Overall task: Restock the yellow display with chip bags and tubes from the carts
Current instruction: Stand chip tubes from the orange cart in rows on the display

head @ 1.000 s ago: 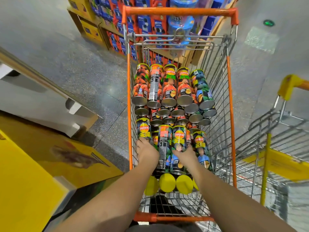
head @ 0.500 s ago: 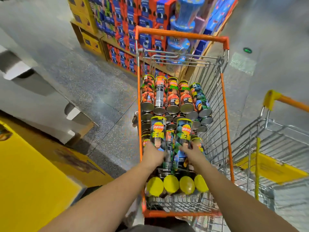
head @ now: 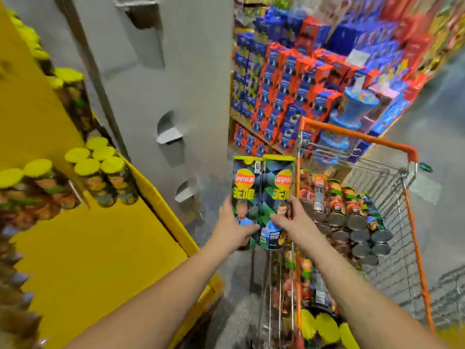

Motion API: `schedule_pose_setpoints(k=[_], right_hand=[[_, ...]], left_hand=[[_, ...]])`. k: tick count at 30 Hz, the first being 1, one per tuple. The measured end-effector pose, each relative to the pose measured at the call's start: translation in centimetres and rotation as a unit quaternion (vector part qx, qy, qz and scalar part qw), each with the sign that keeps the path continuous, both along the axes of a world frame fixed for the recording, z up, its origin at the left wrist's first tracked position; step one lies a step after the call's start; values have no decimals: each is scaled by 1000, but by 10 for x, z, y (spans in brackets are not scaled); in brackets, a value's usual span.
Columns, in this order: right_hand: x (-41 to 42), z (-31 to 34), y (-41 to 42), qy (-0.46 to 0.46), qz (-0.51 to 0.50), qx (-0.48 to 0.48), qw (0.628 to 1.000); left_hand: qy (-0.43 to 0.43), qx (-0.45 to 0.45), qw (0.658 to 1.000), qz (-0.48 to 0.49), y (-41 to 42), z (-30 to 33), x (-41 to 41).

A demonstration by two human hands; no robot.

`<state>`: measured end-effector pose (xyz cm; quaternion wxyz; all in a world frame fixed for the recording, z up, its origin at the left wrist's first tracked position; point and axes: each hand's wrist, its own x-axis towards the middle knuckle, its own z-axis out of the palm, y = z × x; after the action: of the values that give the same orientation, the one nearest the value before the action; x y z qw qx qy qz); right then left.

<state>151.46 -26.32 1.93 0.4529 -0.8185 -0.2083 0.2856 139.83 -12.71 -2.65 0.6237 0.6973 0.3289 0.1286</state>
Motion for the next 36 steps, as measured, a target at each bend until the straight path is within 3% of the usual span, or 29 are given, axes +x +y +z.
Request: schedule_pose_setpoints(k=[10,20,28,33,36], right_hand=[[-93,-22,148,1,199,11,980],[-152,-97,241,1,244,-7,970],[-168,-156,307,34,234,-46,970],[-165,-194,347,32,224,-34,973],[-165,-214,365,7,206,-32,978]], left_hand=[[-8,-57,981,187,107,4,-135],[60,-100,953,279,170,-38,-194],[94,-96,939,317,236,-101,-193],[119,-66,923,359,298,-212,-188],[125,-52,921,366,319,-243,-183]])
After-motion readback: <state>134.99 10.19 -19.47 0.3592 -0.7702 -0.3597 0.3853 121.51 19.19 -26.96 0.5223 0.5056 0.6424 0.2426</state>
